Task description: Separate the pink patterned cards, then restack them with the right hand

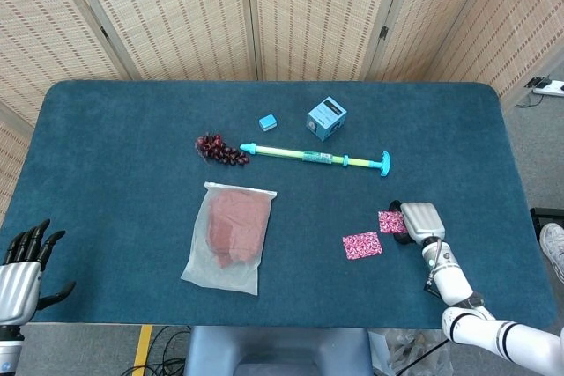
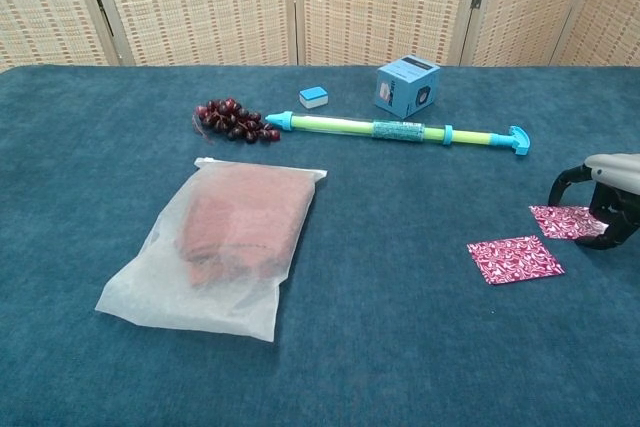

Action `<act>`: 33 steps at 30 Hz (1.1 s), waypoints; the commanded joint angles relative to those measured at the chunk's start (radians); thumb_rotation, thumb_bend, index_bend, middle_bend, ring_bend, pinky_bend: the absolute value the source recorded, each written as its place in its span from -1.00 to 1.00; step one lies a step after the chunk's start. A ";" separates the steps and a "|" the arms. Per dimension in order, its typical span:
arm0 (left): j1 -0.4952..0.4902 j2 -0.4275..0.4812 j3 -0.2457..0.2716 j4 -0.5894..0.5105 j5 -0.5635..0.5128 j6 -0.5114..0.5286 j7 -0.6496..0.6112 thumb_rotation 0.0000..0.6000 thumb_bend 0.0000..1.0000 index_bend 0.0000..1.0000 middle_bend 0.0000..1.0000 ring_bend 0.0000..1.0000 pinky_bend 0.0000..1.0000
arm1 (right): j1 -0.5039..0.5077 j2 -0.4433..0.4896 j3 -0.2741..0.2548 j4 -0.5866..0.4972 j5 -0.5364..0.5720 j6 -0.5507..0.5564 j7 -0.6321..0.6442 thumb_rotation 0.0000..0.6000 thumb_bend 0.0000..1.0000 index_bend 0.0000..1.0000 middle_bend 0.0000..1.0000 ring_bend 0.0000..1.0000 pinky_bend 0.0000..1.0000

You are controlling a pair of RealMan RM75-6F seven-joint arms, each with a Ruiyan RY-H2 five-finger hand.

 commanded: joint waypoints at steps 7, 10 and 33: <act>-0.001 0.000 -0.001 -0.004 0.002 0.001 0.003 1.00 -0.54 -0.65 -0.95 -0.95 -0.82 | -0.003 0.009 0.005 -0.011 -0.015 0.004 0.011 1.00 -0.30 -0.22 0.86 1.00 1.00; -0.002 0.001 -0.002 -0.007 0.004 0.002 0.005 1.00 -0.54 -0.65 -0.95 -0.95 -0.82 | -0.006 0.022 0.010 -0.029 -0.028 0.014 0.019 1.00 -0.30 -0.22 0.86 1.00 1.00; 0.005 0.006 -0.002 -0.003 0.000 0.009 -0.006 1.00 -0.54 -0.65 -0.95 -0.95 -0.82 | 0.014 0.071 -0.060 -0.248 -0.185 0.012 -0.022 1.00 -0.30 -0.22 0.86 1.00 1.00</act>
